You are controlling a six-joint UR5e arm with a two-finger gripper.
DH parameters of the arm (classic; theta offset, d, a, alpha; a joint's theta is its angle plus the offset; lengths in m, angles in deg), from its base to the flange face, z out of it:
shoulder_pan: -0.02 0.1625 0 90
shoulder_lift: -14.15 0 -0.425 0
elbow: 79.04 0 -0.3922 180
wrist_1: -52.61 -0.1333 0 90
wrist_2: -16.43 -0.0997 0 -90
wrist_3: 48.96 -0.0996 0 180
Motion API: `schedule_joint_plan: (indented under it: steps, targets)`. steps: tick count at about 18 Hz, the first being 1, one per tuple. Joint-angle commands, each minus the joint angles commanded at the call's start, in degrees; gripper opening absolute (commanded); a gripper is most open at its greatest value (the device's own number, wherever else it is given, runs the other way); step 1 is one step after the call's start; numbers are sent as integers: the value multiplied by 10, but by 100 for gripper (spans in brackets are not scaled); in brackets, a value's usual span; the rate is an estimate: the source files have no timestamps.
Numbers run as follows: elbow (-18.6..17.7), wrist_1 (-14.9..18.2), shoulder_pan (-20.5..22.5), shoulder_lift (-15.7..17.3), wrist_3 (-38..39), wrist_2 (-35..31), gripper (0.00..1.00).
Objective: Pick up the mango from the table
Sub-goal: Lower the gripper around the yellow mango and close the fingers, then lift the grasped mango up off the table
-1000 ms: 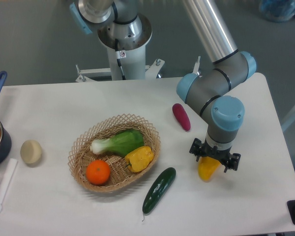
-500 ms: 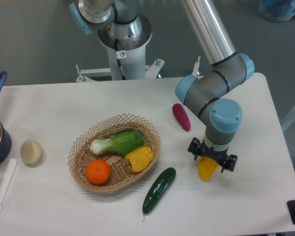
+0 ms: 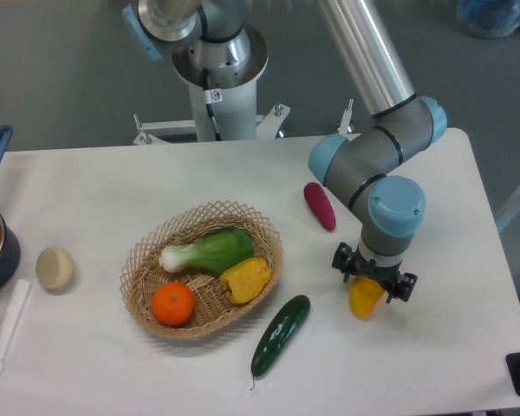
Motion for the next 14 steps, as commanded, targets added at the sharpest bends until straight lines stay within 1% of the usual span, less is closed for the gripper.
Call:
schedule_joint_plan:
  steps: [1,2,3,4,6,7,8,10,11,12,14]
  targets:
    - [0,0,0,0,0,0,85]
    - [-2,0,0,0,0,0,82]
    - [-2,0,0,0,0,0,77]
    - [-2,0,0,1,0,0,69]
    - [-2,0,0,2,0,0,55]
    - [0,0,0,2,0,0,53]
    - [0,0,0,2,0,0,48]
    - [1,0,0,3,0,0,44]
    - [2,0,1,4,0,0,38]
    - [3,0,1,4,0,1,36]
    - [4,1,1,5,0,1,36]
